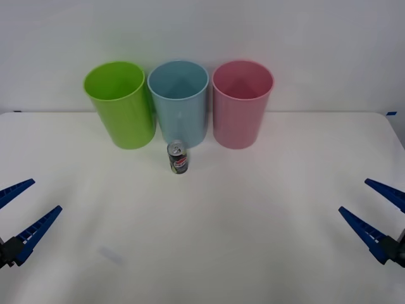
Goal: Grasp the object on the table and drop it into the matching bin: aluminum can to the light blue bin, PET bottle to the pink bin.
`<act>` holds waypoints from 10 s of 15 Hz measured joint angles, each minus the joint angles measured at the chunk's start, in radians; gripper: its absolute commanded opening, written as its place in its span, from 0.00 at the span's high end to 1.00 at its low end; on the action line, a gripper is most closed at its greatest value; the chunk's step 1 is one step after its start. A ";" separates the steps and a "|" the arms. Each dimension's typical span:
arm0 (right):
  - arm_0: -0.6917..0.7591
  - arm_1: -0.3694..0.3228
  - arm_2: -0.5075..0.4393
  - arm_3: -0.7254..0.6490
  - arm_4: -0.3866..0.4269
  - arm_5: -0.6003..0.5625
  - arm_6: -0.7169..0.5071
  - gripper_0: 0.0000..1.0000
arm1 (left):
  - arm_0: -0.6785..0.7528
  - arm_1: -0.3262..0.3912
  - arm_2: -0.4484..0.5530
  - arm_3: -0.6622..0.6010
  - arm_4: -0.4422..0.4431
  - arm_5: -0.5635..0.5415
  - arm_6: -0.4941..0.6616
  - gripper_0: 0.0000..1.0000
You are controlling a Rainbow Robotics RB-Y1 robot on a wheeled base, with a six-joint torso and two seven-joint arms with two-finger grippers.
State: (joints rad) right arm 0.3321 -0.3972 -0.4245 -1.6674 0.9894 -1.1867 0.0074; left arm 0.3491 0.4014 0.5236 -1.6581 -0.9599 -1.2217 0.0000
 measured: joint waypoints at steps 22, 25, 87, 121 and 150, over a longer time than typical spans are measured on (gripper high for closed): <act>-0.156 0.159 0.385 0.027 0.278 0.340 0.122 0.00 | 0.000 0.000 0.000 0.000 0.000 0.000 0.000 0.00; -0.224 0.165 0.414 0.118 0.278 0.345 0.158 0.00 | 0.000 0.000 0.000 0.000 0.000 0.000 0.000 0.00; -0.869 0.410 0.795 0.805 0.132 0.911 0.485 1.00 | 0.000 0.000 0.000 0.000 0.000 0.000 0.000 0.00; -0.607 0.064 0.919 -0.106 0.040 1.025 0.035 1.00 | 0.000 0.000 0.000 0.000 0.000 0.000 0.000 0.00; -1.175 0.342 0.789 0.552 0.202 1.208 0.016 1.00 | 0.000 0.000 0.000 0.000 0.000 0.000 0.000 0.00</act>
State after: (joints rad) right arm -0.8425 -0.0549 0.3648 -1.1153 1.1909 0.0213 0.0229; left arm 0.3490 0.4014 0.5236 -1.6580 -0.9599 -1.2217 0.0000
